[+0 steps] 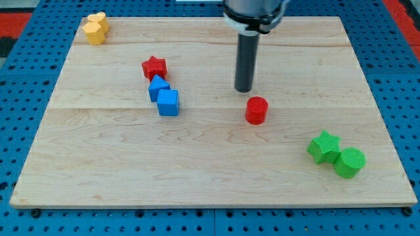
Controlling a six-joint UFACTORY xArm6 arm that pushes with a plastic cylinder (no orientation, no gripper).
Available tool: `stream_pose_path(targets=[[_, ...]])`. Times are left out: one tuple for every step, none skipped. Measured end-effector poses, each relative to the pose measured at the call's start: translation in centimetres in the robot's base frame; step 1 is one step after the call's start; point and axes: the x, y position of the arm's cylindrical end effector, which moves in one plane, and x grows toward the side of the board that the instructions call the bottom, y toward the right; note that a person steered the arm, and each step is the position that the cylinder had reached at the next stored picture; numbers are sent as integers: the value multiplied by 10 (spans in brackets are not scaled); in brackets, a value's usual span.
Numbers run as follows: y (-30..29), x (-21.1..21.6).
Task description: Place the red circle below the blue cube
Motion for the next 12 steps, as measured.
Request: stream_pose_path(targets=[[30, 6], [29, 34], [20, 53], [20, 54], [14, 54], [-5, 61], [-40, 72], [-34, 70], [-2, 72], [1, 94], [-19, 117], [-93, 117]])
